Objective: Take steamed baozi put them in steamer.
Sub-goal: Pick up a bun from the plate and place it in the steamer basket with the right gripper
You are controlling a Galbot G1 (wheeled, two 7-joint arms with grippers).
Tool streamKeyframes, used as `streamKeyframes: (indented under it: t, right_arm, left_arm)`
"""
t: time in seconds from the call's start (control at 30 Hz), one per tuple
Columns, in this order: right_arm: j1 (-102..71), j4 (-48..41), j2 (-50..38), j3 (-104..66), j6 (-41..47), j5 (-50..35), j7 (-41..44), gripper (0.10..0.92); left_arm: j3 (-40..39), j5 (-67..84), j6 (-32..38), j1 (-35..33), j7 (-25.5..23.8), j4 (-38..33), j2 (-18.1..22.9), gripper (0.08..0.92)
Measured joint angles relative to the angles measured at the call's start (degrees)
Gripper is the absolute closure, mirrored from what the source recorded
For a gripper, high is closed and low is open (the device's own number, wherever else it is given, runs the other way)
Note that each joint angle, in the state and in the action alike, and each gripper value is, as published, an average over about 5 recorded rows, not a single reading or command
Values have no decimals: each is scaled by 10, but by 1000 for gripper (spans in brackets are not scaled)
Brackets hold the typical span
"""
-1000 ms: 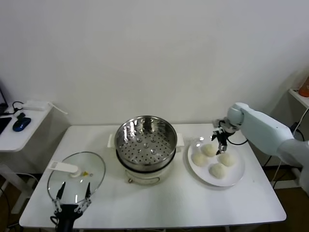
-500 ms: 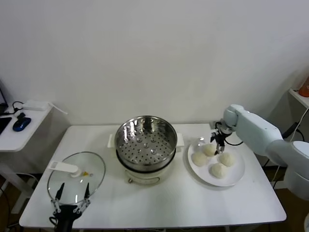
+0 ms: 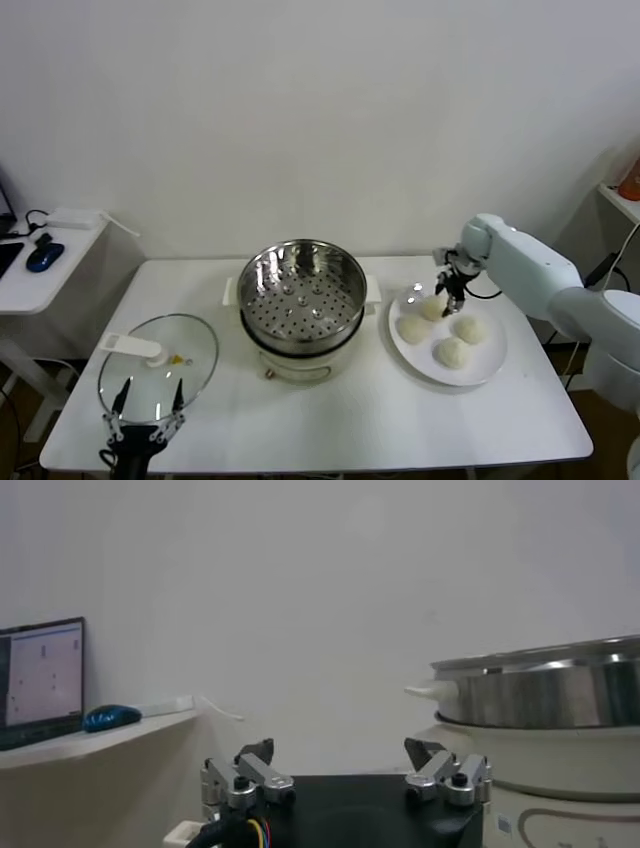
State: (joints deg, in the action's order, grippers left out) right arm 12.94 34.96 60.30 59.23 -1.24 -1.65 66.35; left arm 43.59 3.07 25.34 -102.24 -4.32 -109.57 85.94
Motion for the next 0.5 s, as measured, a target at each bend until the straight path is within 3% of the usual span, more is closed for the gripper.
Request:
streamKeyframes:
  t: [0.5]
  right_arm:
    - [233, 192, -28, 158, -47, -152, 24, 397]
  left_arm:
    - [-5, -7, 6, -4, 3, 2, 1, 177]
